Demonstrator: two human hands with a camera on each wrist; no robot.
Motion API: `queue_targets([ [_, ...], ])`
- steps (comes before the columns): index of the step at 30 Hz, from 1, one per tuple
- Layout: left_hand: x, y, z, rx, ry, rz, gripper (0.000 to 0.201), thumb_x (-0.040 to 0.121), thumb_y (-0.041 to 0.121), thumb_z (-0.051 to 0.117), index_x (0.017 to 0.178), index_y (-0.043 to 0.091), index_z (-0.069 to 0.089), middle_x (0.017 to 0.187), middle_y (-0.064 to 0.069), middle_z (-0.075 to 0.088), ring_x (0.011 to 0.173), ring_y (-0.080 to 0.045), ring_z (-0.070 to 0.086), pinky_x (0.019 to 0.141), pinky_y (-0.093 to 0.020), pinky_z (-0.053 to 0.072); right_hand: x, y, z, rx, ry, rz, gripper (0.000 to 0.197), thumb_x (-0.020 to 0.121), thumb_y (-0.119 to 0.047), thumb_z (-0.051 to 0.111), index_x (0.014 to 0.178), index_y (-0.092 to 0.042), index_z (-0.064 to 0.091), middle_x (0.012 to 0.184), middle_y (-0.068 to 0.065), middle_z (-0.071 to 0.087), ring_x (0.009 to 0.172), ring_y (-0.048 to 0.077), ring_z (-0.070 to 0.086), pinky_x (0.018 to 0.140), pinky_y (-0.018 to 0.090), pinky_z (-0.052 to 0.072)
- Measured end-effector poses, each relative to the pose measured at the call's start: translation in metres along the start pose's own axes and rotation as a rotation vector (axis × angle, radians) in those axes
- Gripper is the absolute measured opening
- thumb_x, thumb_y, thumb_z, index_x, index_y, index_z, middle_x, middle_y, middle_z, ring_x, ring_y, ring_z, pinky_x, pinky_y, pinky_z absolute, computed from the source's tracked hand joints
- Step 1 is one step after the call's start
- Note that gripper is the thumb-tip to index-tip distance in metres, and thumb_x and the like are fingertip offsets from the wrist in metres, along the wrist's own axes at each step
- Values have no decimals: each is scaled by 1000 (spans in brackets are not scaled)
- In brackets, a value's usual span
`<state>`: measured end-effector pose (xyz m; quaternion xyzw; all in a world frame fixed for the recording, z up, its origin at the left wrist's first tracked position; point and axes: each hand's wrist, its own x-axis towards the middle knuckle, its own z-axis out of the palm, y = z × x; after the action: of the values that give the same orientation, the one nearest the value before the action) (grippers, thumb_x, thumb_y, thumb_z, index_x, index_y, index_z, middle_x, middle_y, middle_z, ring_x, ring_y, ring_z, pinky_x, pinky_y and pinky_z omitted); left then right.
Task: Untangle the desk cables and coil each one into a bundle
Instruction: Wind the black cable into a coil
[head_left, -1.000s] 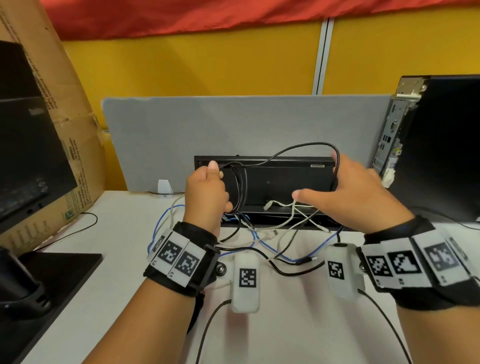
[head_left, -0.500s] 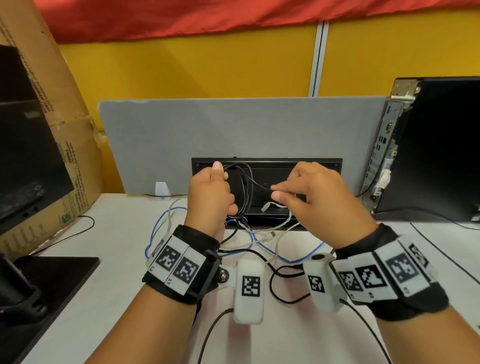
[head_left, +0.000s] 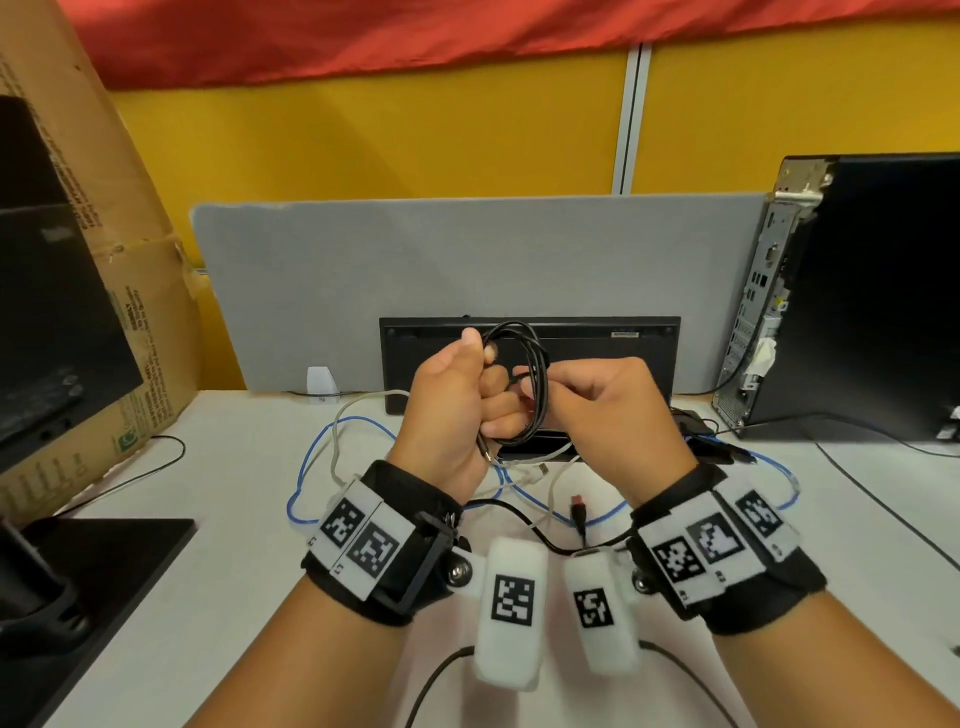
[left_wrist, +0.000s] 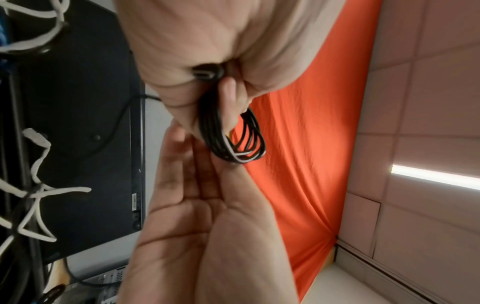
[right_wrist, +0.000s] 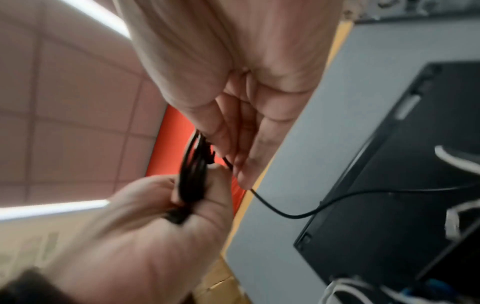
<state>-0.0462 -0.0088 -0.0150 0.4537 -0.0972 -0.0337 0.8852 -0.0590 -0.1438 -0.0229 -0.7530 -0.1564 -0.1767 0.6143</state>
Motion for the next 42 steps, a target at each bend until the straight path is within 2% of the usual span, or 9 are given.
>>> queue_targets([
  [5,5,-1,-5,-2,58,77,33,106,30,33,78,14,41,49,8,22,37,-4,18,32,-17,23,-4,-10,6,428,-161,209,23,92,-3,51,90,4,73,89,25,72,86,37,72,82,40,59],
  [10,6,-4,-8,102,39,139,33,105,32,33,80,14,43,52,7,25,39,-5,21,36,-18,28,-11,-10,13,182,-42,129,25,92,-16,62,89,8,69,90,33,66,93,44,65,87,53,55],
  [18,5,1,-10,146,-67,128,31,105,29,34,83,11,46,61,2,37,39,-5,33,41,-19,38,-7,-21,4,542,-259,342,33,98,-25,50,72,-13,67,75,8,69,75,17,62,65,29,42],
  [22,7,4,-17,193,-157,83,31,105,27,33,84,10,48,65,0,41,49,-8,39,51,-21,45,-3,-19,1,280,-294,287,12,91,-14,60,86,-13,71,87,9,73,81,17,66,62,25,48],
  [25,11,8,-28,391,-197,109,31,105,25,35,83,11,52,66,0,47,59,-13,52,63,-28,52,0,-14,-7,-69,-225,248,13,89,-6,61,79,-16,62,78,7,65,66,14,65,59,29,56],
  [29,15,5,-36,712,-130,174,33,104,22,37,85,16,63,64,4,53,64,-8,53,68,-24,50,5,-7,-21,-438,-183,147,20,81,-2,61,86,-20,67,78,1,67,71,19,71,71,33,59],
  [32,18,5,-42,733,-16,211,35,103,17,37,79,17,62,61,5,51,67,-13,50,78,-36,46,12,-2,-37,-645,-46,132,20,84,0,58,79,-15,71,73,6,71,74,23,71,74,35,59],
  [39,19,12,-53,808,-140,201,24,100,8,45,105,14,67,68,5,62,74,-9,59,82,-36,48,20,-10,-58,337,100,326,27,94,11,42,91,4,68,69,17,68,51,20,65,50,28,57],
  [42,17,11,-49,841,-242,103,28,97,1,45,115,14,63,71,3,66,74,-9,63,74,-29,50,20,-13,-58,416,80,354,30,92,5,40,92,2,69,57,7,52,36,9,30,34,17,26],
])
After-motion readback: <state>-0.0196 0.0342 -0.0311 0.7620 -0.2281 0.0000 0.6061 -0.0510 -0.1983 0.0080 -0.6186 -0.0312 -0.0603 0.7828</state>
